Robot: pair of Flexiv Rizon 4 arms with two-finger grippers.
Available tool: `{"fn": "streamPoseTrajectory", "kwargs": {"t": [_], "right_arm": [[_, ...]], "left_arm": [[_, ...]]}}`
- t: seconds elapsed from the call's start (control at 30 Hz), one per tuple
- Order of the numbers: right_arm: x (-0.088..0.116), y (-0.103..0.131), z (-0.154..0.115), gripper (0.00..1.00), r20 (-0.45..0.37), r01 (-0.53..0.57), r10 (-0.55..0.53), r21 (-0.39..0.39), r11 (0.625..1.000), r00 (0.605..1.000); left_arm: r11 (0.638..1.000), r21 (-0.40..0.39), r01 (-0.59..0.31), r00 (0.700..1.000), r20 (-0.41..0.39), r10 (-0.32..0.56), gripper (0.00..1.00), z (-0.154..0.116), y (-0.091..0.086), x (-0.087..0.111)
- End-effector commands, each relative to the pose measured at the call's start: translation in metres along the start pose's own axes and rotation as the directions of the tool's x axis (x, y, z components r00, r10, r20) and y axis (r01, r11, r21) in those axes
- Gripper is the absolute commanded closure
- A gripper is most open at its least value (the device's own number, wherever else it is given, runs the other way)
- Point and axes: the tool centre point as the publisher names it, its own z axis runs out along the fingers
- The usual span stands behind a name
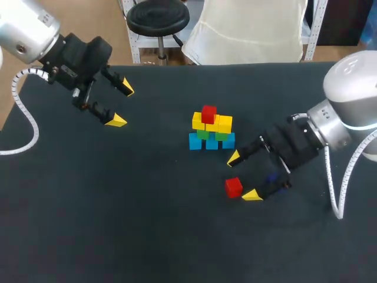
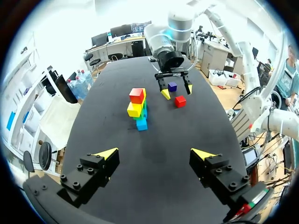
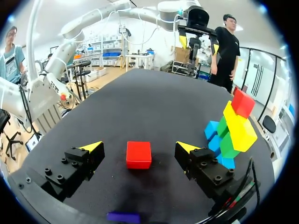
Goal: Place the blue cubes, place green cubes on the blue cubes, place the yellow cubes on the green cubes, then place the red cubes on the yellow cubes, and place purple cube on the red cubes.
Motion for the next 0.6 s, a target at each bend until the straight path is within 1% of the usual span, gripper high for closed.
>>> {"fn": "streamPoseTrajectory", "kwargs": {"t": [0.03, 0.1, 0.17, 0.23, 0.27, 0.3, 0.33, 0.4, 0.43, 0.47, 0.6], "right_arm": [[0.004, 0.003, 0.000, 0.08, 0.010, 0.005, -0.005, 0.013, 1.000, 1.000], [0.005, 0.003, 0.000, 0.16, 0.010, 0.006, -0.006, 0.016, 1.000, 1.000], [0.006, 0.003, 0.001, 0.22, 0.008, 0.008, -0.009, 0.016, 1.000, 1.000], [0.007, 0.003, 0.001, 0.23, 0.008, 0.010, -0.010, 0.015, 1.000, 1.000], [0.007, 0.003, 0.002, 0.31, 0.006, 0.011, -0.011, 0.013, 1.000, 1.000], [0.008, 0.002, 0.003, 0.44, 0.004, 0.011, -0.012, 0.011, 1.000, 1.000], [0.008, 0.002, 0.003, 0.50, 0.003, 0.012, -0.012, 0.007, 1.000, 1.000], [0.008, 0.001, 0.005, 0.50, 0.002, 0.014, -0.014, 0.002, 1.000, 1.000], [0.008, 0.001, 0.006, 0.46, 0.001, 0.016, -0.016, -0.003, 1.000, 1.000], [0.009, 0.001, 0.007, 0.45, -0.001, 0.017, -0.017, -0.006, 1.000, 1.000], [0.011, -0.001, 0.010, 0.54, -0.002, 0.017, -0.017, -0.016, 1.000, 1.000]], "left_arm": [[1.000, -0.002, -0.002, 1.000, 0.001, 0.002, 0.00, 0.000, 0.000, 0.001], [1.000, -0.002, -0.002, 1.000, 0.001, 0.002, 0.00, 0.000, 0.000, 0.001], [1.000, -0.002, -0.002, 1.000, 0.001, 0.002, 0.00, 0.000, 0.000, 0.001], [1.000, -0.002, -0.002, 1.000, 0.001, 0.002, 0.00, 0.000, 0.000, 0.001], [1.000, -0.002, -0.002, 1.000, 0.001, 0.002, 0.00, 0.000, 0.000, 0.001], [1.000, -0.002, -0.002, 1.000, 0.001, 0.002, 0.00, 0.000, 0.000, 0.001], [1.000, -0.002, -0.002, 1.000, 0.001, 0.002, 0.00, 0.000, 0.000, 0.001], [1.000, -0.002, -0.002, 1.000, 0.001, 0.002, 0.00, 0.000, 0.000, 0.001], [1.000, -0.002, -0.002, 1.000, 0.001, 0.002, 0.00, 0.000, 0.000, 0.001], [1.000, -0.002, -0.002, 1.000, 0.001, 0.002, 0.00, 0.000, 0.000, 0.001], [1.000, -0.002, -0.002, 1.000, 0.001, 0.002, 0.00, 0.000, 0.000, 0.001]]}}
